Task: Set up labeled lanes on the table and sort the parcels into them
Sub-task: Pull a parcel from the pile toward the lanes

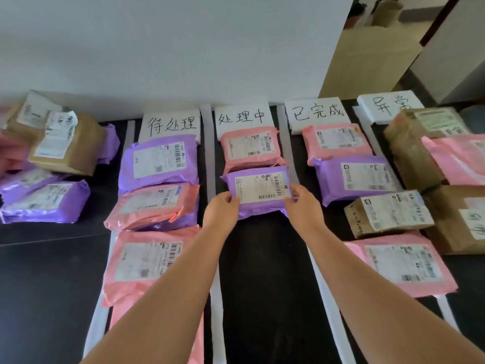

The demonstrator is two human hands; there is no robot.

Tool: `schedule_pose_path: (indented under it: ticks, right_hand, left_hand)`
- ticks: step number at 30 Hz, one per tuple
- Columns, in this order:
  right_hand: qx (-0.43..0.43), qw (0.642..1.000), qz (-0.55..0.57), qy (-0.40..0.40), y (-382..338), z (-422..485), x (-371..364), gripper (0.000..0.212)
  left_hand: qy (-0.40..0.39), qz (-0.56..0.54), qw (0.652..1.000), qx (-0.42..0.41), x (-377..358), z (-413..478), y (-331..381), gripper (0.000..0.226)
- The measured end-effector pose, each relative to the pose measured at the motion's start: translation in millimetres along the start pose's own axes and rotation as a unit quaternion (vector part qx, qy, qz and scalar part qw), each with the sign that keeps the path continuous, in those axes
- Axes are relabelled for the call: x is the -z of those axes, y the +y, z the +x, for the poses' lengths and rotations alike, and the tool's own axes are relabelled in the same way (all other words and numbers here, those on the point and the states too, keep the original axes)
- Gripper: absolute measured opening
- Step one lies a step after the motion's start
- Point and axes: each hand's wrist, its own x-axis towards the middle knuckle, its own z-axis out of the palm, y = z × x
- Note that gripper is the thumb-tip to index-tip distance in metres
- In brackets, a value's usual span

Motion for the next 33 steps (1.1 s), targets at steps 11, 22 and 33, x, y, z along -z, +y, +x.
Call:
schedule_pose_path:
  ticks: [11, 22, 33]
  right_hand:
    - [0.035, 0.999, -0.009, 0.004, 4.5, 15.8, -4.0, 0.036]
    - [0.087, 0.993, -0.032, 0.073, -32.5, -50.0, 4.4, 0.044]
    - [0.197, 0.975, -0.047, 0.094, -109.8, -200.9, -54.1, 0.042]
  left_hand:
    - [-0.019, -0.007, 1.000, -0.010, -2.8, -1.8, 2.0, 0.038]
    - [0.061, 0.019, 0.996, -0.060, 31.4, -68.5, 0.7, 0.053]
    - [0.136, 0.000, 0.981, -0.135, 133.0, -168.8, -88.8, 0.047]
